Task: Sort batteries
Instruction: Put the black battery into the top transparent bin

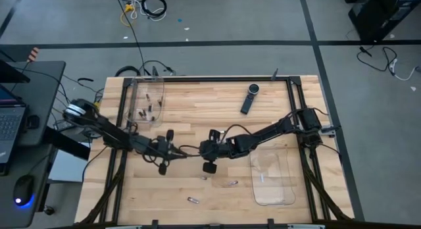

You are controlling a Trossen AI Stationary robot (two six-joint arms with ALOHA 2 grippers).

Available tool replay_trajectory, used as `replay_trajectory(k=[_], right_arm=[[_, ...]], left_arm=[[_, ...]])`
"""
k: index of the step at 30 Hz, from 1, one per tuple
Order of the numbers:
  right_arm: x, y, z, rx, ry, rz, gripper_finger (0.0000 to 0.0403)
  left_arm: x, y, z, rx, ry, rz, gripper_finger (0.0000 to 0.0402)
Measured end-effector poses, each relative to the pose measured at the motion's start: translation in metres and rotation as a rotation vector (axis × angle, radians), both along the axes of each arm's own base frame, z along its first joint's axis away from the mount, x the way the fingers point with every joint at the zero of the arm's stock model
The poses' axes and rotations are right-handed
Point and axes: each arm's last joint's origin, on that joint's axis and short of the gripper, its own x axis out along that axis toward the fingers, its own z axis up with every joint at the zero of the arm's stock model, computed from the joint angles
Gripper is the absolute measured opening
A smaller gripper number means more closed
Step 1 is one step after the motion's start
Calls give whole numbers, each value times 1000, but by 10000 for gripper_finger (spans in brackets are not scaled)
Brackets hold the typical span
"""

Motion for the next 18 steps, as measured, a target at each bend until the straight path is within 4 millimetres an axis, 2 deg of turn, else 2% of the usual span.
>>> replay_trajectory(k=[6,13,18], right_arm=[[-3,-6,-4,-17,62,-10,100],[-4,-15,-6,-38,96,-15,99],[-6,-17,-1,-61,105,5,99]], left_arm=[[1,7,18,-59,-71,99,14],[21,8,40,1,-113,174,14],[25,11,54,55,-144,196,14]])
